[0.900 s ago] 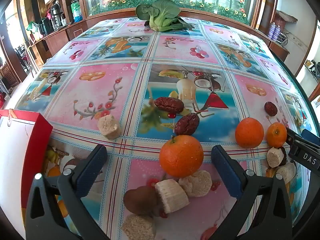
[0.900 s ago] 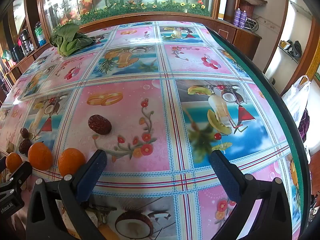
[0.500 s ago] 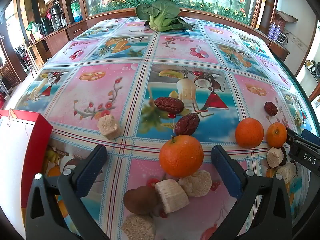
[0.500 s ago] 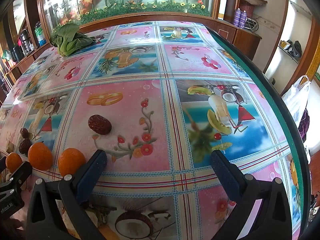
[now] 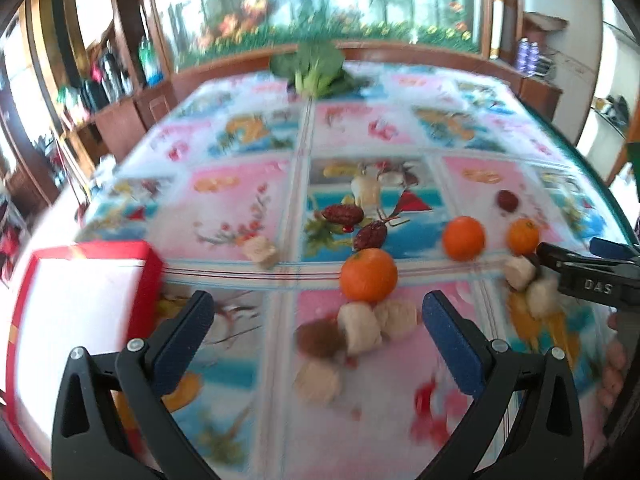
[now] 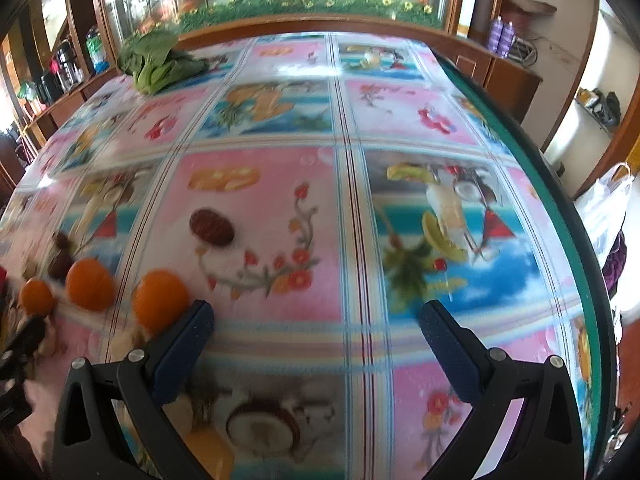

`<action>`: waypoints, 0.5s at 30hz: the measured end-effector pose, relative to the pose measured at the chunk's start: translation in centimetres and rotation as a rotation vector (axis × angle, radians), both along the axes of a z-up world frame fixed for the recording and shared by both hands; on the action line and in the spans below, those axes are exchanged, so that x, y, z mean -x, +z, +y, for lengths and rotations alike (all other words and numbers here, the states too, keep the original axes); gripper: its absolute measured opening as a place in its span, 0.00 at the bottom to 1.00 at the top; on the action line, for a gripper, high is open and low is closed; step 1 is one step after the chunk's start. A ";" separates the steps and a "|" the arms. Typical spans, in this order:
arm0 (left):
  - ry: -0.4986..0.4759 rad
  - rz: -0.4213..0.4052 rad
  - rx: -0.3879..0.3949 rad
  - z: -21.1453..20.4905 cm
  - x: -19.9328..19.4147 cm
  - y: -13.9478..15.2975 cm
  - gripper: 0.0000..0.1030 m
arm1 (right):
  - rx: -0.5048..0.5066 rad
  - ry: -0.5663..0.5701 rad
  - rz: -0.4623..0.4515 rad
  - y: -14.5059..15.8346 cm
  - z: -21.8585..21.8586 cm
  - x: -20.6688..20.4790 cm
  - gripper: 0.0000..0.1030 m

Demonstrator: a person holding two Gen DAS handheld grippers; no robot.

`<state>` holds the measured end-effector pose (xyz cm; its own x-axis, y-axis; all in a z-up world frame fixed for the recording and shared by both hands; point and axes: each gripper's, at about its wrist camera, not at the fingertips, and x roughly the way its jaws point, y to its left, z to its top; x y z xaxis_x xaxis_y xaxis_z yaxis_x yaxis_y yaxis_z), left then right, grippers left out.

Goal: Organize fruits
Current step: 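Move both tools toward the mandarin oranges on the tablecloth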

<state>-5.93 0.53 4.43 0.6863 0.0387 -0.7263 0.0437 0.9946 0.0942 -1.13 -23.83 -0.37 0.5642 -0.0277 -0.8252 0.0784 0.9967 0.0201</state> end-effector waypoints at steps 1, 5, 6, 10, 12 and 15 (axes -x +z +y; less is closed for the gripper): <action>-0.004 -0.028 -0.009 0.4 1.2 0.7 1.00 | -0.009 0.002 -0.013 0.2 0.0 1.0 1.00; -0.035 -0.092 0.000 2.0 5.0 2.2 1.00 | -0.010 0.074 -0.117 1.8 1.0 5.7 1.00; -0.038 -0.104 0.000 2.4 6.0 2.2 1.00 | 0.003 0.100 -0.148 2.2 1.4 7.0 1.00; -0.044 -0.092 0.011 3.4 8.3 1.7 1.00 | 0.002 0.196 -0.221 3.6 2.4 11.1 1.00; -0.046 -0.082 0.007 3.7 8.8 1.3 1.00 | -0.016 0.235 -0.225 3.8 2.7 12.3 1.00; -0.026 -0.071 0.018 4.3 9.0 1.0 1.00 | -0.056 0.279 -0.223 3.8 3.2 13.7 1.00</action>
